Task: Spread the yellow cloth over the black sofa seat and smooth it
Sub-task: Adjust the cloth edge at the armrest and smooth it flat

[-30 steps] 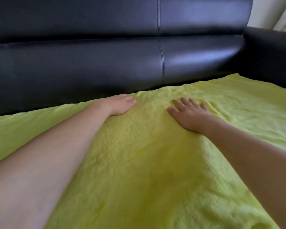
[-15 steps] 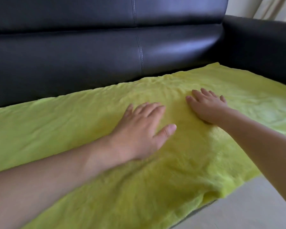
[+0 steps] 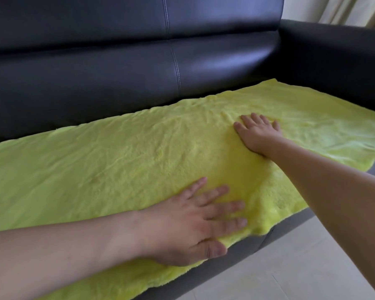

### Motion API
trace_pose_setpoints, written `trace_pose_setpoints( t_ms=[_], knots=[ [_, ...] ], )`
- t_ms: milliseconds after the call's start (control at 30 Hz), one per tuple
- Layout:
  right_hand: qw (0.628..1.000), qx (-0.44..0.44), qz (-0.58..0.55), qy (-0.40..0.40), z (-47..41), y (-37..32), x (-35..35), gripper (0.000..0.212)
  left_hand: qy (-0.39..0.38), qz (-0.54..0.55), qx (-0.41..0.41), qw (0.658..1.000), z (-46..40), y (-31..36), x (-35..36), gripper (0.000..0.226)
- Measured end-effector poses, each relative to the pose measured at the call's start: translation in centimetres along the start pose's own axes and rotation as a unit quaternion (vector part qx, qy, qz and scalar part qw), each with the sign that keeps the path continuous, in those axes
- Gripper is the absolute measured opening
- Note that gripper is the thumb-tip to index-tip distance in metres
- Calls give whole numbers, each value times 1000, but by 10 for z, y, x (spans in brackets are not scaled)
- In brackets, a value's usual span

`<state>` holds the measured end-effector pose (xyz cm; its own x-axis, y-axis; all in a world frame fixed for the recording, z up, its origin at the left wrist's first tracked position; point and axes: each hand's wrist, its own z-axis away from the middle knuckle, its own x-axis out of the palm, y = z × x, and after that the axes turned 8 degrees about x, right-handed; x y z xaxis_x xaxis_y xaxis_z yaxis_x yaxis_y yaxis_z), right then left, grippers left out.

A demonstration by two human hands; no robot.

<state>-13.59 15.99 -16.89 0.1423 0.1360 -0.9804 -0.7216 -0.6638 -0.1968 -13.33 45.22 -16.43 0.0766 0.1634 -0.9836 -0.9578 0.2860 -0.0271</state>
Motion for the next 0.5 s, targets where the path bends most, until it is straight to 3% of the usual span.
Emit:
trace_pose_setpoints(
  t_ms=[100,233,400,500],
  knots=[
    [1000,-3,1,-11,-1,1,1,65,4,-53,91,994,4,-2,5,54],
    [1000,0,-3,-8,-2,4,0,65,8,-134,147,980,-2,1,7,51],
    [1000,-7,-5,-8,-4,1,-1,65,156,-35,60,985,-14,4,7,37],
    [1000,-8,-8,-10,-5,4,1,65,138,-62,50,987,-17,5,10,30]
  ],
)
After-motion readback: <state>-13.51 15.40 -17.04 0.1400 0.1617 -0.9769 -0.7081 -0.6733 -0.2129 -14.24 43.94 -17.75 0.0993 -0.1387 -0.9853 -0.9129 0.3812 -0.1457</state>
